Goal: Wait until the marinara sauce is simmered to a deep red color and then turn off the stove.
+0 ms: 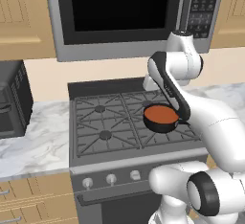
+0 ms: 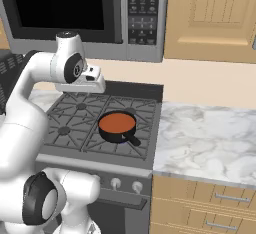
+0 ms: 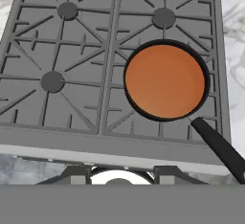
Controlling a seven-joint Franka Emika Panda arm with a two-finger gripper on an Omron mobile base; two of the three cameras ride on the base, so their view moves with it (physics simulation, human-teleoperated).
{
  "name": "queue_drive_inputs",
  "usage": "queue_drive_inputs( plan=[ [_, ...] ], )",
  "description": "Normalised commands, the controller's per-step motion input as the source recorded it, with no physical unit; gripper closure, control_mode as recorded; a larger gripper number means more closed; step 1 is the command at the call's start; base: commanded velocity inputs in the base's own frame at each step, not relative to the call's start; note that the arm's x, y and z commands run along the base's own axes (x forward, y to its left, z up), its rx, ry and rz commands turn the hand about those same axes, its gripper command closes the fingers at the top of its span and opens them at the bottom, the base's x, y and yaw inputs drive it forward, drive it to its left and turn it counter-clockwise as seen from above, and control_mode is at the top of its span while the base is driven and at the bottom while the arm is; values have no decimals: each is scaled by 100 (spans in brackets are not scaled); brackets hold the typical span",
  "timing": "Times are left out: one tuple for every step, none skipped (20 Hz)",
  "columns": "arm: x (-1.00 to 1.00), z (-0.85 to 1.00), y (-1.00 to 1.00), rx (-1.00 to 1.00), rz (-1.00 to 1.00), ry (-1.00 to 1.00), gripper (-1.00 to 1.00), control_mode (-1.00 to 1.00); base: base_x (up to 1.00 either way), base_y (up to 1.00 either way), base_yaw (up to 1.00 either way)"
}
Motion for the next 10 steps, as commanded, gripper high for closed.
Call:
queue_drive_inputs(
  plan=[
    [0, 0, 7, 0, 0, 0, -100, -100, 0, 0, 0],
    [-3, 0, 10, 0, 0, 0, -100, -100, 0, 0, 0],
    [-11, 0, 15, 0, 0, -4, -100, -100, 0, 0, 0],
    [0, 0, 0, 0, 0, 0, -100, 100, -8, 27, 0],
    [0, 0, 0, 0, 0, 0, -100, 100, -16, 29, 0],
    [0, 0, 0, 0, 0, 0, -100, 100, -14, 36, 0],
    [0, 0, 0, 0, 0, 0, -100, 100, -12, 33, 0],
    [0, 0, 0, 0, 0, 0, -100, 100, -11, 34, 0],
    [0, 0, 0, 0, 0, 0, -100, 100, -6, 35, 0],
    [0, 0, 0, 0, 0, 0, -100, 100, -5, 38, 0]
  ],
)
